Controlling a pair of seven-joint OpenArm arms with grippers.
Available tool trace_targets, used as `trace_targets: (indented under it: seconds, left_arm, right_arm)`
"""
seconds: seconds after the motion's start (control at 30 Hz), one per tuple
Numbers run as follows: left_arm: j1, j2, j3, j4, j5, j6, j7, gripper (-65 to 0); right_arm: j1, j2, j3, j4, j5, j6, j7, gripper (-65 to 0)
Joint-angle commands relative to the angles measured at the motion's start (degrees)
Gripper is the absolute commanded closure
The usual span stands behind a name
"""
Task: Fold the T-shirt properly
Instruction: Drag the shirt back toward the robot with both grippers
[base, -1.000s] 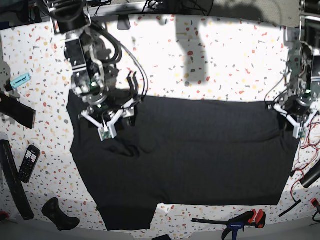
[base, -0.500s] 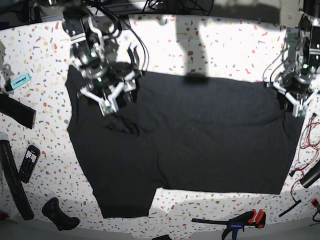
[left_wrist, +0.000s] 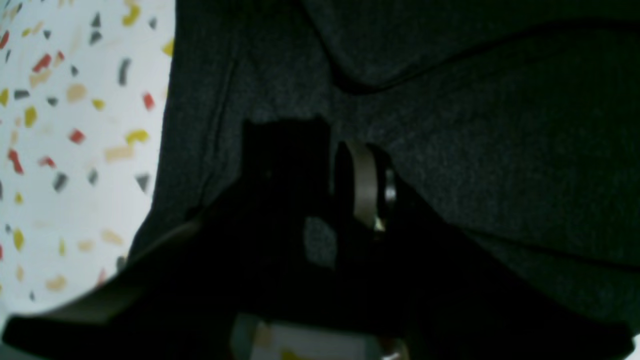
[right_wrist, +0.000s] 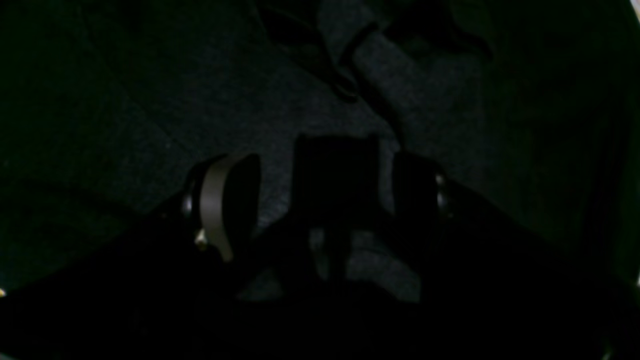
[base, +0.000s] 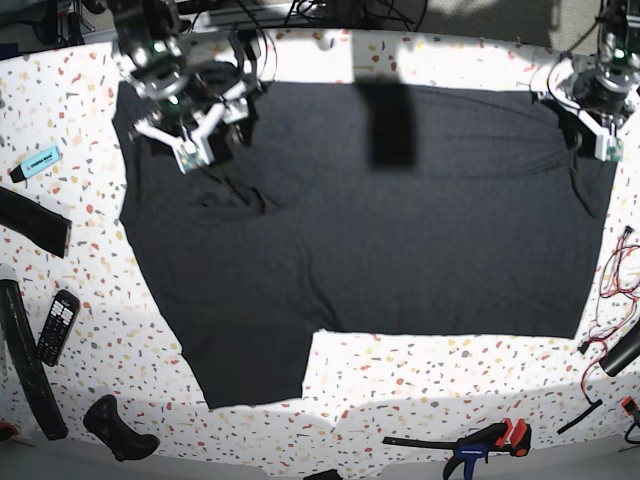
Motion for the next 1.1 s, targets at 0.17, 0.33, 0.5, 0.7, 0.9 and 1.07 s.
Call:
trace_targets:
  seconds: [0.17,0.33,0.5,0.7,0.9,1.07]
  left_arm:
    - [5.3,2.9,0.6,2.5,0.4,-1.4,6.6,-17.6]
    - [8.2,4.1,0.6,4.7,0.9,-1.4,6.6,-17.6]
    - [10.6,4.1,0.6,6.4,3.0,-1.3,8.2,-17.6]
    - [10.9,4.1,0.6,7.4,4.0,-1.4,10.0,-17.6]
    - [10.9,4.1,0.6,10.3,4.0,-1.4,9.5,-17.6]
    - [10.8,4.1,0.6,12.4,4.0,-1.3,5.6,-17.6]
  right_arm:
    - [-7.6,1.8,5.8,3.8,-1.7,-0.3,-4.0,-41.3]
    - [-9.8,2.4,8.7,4.8,-1.6,-0.4,-4.1,-41.3]
    - [-10.3,2.4,9.6,4.8,-1.6,-0.5,-4.5,-41.3]
    - [-10.6,2.4,9.6,5.5,1.8,-0.5,-5.8,-41.3]
    - [-10.7,2.4,9.6,7.6,1.8,-0.5,-5.6,-41.3]
    - [-10.2,2.4,9.6,9.5,1.8,-1.0,-5.8,-41.3]
